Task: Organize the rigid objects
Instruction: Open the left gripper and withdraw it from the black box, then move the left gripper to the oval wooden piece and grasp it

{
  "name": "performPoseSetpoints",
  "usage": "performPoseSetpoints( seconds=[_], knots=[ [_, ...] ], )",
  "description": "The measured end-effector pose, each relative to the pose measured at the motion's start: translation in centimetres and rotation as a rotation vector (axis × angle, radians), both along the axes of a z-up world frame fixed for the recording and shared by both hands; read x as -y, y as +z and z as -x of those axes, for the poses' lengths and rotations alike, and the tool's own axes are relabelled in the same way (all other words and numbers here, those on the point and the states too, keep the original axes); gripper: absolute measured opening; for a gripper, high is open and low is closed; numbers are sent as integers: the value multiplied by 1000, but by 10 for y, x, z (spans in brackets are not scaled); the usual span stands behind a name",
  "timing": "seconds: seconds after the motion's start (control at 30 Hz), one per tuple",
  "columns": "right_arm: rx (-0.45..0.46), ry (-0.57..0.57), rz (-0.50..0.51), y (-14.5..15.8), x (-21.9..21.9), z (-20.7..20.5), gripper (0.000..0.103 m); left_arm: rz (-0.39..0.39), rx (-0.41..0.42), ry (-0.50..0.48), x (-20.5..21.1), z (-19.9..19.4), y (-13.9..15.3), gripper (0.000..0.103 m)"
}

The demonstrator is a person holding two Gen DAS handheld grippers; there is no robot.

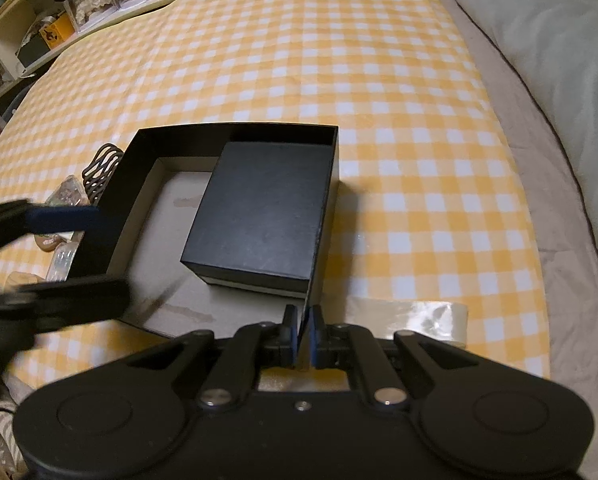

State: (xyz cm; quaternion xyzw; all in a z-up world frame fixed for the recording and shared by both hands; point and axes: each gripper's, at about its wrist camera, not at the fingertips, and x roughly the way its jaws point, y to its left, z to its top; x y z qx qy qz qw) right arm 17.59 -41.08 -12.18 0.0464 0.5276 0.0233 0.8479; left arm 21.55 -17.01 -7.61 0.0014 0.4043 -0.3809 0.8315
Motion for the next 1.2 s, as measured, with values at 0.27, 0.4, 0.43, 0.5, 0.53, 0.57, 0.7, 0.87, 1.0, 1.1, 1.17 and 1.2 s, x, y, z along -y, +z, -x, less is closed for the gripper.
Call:
performPoseSetpoints(
  seconds=[0.27,0.4,0.43,0.5,0.53,0.57,0.7,0.87,1.0,1.1,1.17,1.2],
  knots=[
    [-3,13,32,0,-3,-1,6,-93,32,142,-67,8,12,103],
    [-5,25,49,0,-3,-1,6,-164,-7,220,-94,8,5,103],
    [-6,30,54,0,-4,-1,6,-181,-10,234,-101,8,2,103],
    [-10,37,61,0,-4,-1,6,-202,-28,270,-115,6,-5,103],
    [-11,38,64,0,-4,-1,6,-207,-41,288,-121,5,-9,103],
    [-13,39,66,0,-4,-1,6,-210,-55,306,-128,3,-13,103],
    [-23,36,73,0,-3,-2,6,-252,-136,398,-149,-4,-34,103],
    [-41,48,97,-2,-5,-4,6,-322,-205,446,-158,-11,-54,103],
    [-46,53,115,-3,-7,-6,6,-357,-236,480,-162,-16,-68,103],
    [-45,57,115,-3,-6,-6,6,-382,-269,528,-166,-19,-78,103],
    [-46,57,112,-3,-6,-6,6,-362,-290,563,-171,-22,-82,103],
    [-46,56,112,-3,-6,-6,6,-349,-299,576,-173,-24,-83,103]
  ],
)
